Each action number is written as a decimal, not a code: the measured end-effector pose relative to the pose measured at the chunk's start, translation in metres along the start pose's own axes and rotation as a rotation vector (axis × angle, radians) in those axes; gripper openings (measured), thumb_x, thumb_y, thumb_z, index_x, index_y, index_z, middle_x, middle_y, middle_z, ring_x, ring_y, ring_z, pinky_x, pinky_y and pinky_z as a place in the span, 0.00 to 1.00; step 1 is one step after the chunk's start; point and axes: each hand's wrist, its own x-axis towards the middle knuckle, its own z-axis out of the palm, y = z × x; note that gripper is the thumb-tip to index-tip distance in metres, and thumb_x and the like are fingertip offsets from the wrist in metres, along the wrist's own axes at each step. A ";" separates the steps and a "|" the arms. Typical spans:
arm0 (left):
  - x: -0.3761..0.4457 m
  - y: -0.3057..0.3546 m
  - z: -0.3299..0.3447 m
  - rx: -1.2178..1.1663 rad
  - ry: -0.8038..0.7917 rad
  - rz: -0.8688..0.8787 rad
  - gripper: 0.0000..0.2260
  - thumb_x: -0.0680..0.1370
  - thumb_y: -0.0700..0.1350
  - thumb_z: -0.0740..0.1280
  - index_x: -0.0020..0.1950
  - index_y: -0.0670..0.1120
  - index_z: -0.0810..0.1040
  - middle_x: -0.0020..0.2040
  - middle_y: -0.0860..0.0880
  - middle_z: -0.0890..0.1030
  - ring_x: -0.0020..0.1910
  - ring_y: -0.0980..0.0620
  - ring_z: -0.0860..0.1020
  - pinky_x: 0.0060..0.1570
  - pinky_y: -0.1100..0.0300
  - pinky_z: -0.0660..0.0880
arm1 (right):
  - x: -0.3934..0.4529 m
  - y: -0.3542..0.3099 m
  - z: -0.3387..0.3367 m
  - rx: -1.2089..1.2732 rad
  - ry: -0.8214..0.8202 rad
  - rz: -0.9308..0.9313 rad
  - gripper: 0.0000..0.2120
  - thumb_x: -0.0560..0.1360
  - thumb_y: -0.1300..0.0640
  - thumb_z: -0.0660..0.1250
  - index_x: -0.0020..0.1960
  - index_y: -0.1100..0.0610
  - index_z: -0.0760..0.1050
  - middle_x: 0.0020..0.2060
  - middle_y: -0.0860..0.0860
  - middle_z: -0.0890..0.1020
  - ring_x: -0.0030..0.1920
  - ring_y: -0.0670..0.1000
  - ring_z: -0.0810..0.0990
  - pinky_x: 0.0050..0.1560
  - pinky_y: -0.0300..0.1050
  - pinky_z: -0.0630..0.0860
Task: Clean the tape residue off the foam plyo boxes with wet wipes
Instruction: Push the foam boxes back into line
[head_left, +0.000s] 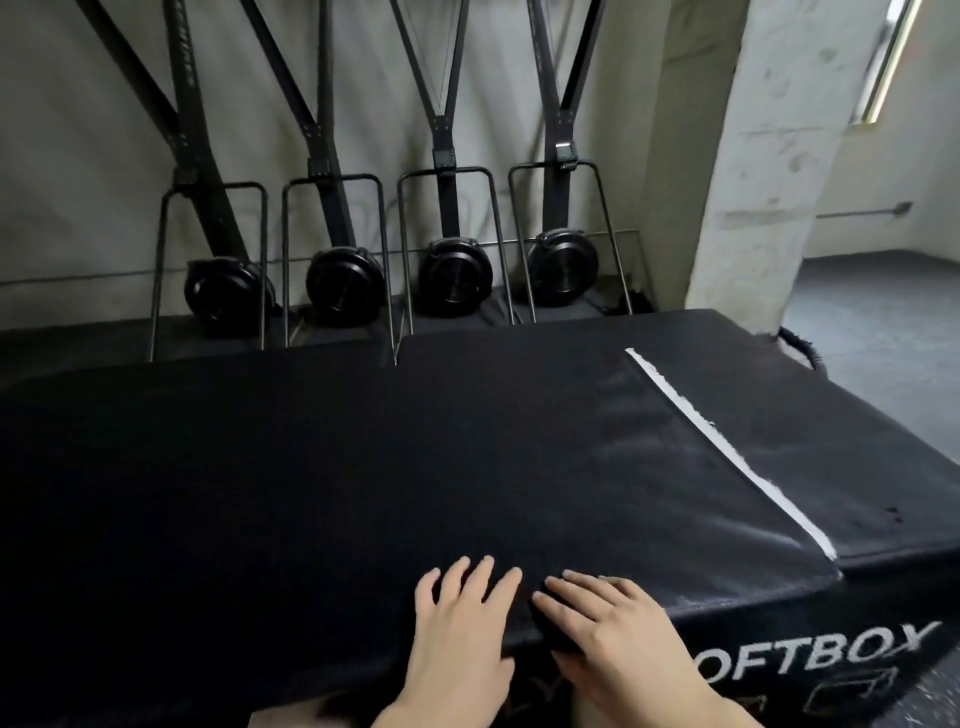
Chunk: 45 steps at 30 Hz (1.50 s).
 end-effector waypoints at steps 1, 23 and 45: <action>-0.001 0.000 -0.002 -0.002 0.005 0.009 0.36 0.79 0.51 0.65 0.81 0.58 0.47 0.82 0.52 0.50 0.80 0.49 0.45 0.76 0.45 0.40 | -0.002 0.001 -0.001 0.008 0.014 -0.004 0.31 0.53 0.41 0.82 0.56 0.44 0.85 0.55 0.43 0.86 0.54 0.45 0.85 0.50 0.42 0.82; 0.003 0.004 -0.039 -0.098 0.155 0.059 0.33 0.81 0.52 0.59 0.81 0.59 0.44 0.81 0.59 0.50 0.79 0.58 0.46 0.77 0.58 0.45 | -0.023 0.059 -0.052 -0.102 0.225 0.174 0.31 0.57 0.58 0.79 0.61 0.51 0.83 0.58 0.44 0.84 0.59 0.49 0.84 0.62 0.48 0.67; 0.002 -0.056 -0.160 -0.053 0.559 -0.145 0.18 0.73 0.49 0.73 0.61 0.64 0.80 0.51 0.59 0.85 0.52 0.50 0.82 0.49 0.58 0.74 | 0.058 -0.001 -0.155 -0.189 0.425 0.093 0.30 0.68 0.43 0.78 0.67 0.53 0.78 0.62 0.47 0.82 0.63 0.51 0.80 0.68 0.55 0.70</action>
